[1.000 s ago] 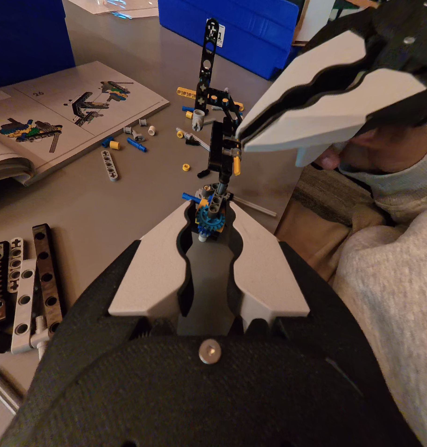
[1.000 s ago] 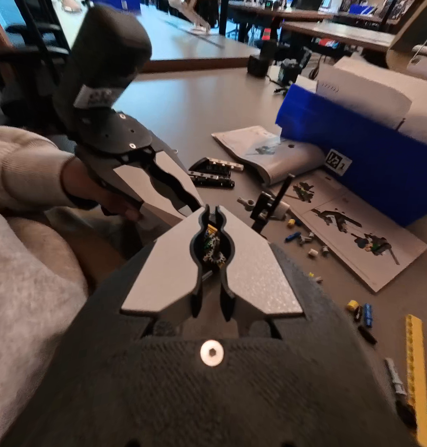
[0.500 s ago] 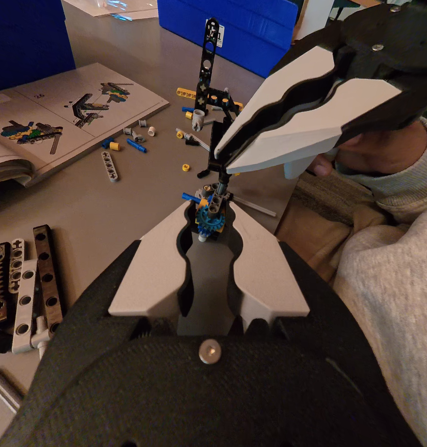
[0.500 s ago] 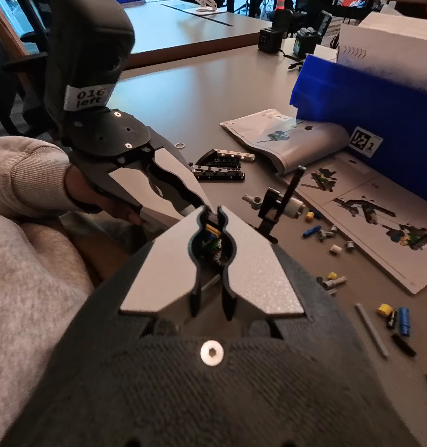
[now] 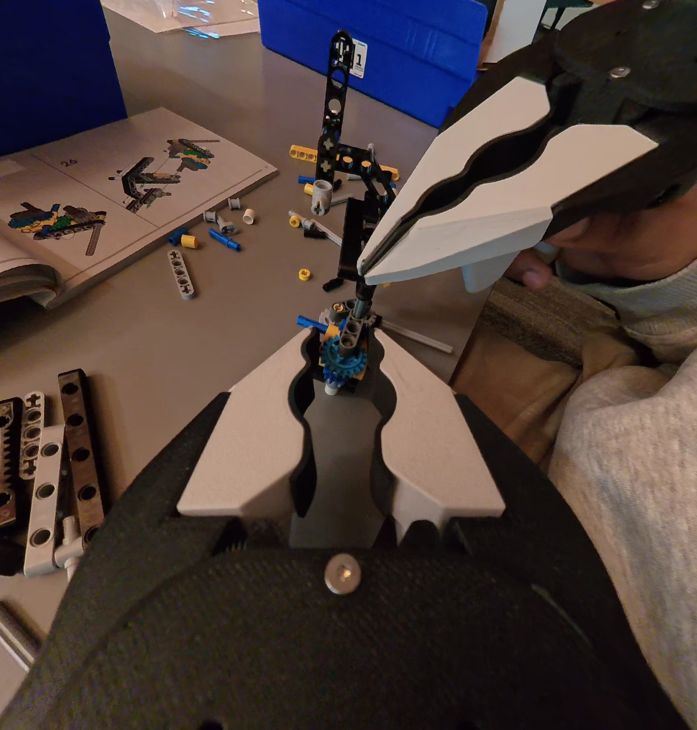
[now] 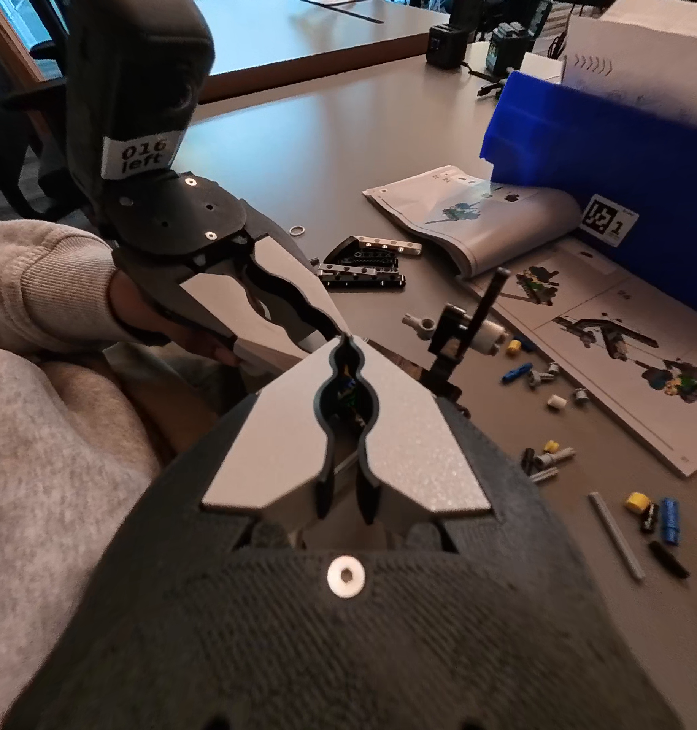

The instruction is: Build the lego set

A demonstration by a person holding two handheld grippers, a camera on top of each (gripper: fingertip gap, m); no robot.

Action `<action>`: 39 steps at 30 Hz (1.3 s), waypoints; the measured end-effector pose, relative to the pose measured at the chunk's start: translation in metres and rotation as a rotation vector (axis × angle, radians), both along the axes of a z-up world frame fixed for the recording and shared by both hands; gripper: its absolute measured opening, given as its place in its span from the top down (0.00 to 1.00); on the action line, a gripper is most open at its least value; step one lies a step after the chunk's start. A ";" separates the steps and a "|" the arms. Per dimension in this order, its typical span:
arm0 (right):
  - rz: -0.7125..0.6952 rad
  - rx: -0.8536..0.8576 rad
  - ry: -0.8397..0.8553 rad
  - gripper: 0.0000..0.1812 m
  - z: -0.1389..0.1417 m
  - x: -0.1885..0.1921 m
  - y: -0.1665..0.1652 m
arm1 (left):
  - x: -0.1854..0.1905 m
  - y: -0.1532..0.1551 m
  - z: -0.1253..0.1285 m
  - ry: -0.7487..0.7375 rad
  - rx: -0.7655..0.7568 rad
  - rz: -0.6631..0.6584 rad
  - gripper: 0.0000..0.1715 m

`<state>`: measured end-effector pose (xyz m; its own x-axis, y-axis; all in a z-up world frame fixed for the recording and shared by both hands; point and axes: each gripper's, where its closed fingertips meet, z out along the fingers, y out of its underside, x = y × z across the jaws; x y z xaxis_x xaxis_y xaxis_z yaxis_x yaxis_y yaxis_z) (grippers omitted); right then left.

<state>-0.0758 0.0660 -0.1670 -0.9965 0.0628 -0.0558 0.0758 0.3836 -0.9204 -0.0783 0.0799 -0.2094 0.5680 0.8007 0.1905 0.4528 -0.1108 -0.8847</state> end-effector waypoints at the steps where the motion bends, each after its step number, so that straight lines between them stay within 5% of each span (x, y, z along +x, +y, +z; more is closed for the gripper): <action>1: -0.002 0.005 0.006 1.00 0.000 0.000 0.000 | 0.000 0.000 0.000 0.001 -0.001 0.000 0.86; 39: -0.069 0.045 0.039 1.00 -0.005 0.000 0.001 | 0.000 0.000 0.000 0.017 -0.023 0.005 0.86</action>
<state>-0.0756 0.0667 -0.1724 -0.9910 0.1329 -0.0125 0.0677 0.4195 -0.9052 -0.0788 0.0800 -0.2093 0.5668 0.8077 0.1622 0.4381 -0.1288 -0.8897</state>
